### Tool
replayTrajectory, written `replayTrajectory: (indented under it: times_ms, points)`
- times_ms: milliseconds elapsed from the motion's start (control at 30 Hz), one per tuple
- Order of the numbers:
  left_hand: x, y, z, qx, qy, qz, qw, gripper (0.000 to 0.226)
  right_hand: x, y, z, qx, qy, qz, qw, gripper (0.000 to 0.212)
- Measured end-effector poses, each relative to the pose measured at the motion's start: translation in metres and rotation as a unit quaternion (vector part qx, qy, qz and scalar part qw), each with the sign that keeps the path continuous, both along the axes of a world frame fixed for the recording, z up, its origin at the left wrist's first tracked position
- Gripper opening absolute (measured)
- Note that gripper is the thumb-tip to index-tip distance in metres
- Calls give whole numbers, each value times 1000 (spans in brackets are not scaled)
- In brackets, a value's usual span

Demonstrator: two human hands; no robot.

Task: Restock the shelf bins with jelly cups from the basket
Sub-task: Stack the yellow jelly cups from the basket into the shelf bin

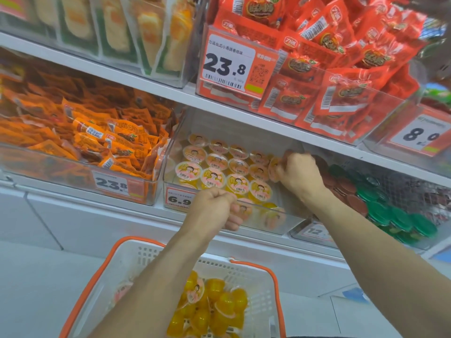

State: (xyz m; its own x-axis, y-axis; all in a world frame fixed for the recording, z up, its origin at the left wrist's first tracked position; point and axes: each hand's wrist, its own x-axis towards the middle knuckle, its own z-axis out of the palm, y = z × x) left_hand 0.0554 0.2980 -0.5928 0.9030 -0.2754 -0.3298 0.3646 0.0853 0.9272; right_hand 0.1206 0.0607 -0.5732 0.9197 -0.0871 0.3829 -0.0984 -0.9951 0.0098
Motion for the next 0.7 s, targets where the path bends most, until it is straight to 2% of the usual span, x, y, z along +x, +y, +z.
replayTrajectory:
  times_ms: [100,167,300,500,700]
  points:
    - [4,-1,2,-13,8,3,1000,14,20,-3,-13,-94,46,10,994,17]
    - [6,-1,2,-11,10,3,1000,14,27,-6,-21,-124,61,1,990,18]
    - [11,0,3,-6,17,0,1000,15,37,-6,-34,-115,75,-32,990,17]
    - [17,1,2,-4,22,3,1000,14,39,-2,-42,-37,118,-91,988,19]
    - [14,-3,-2,9,14,-8,1000,15,31,-1,-43,-136,155,-103,973,27]
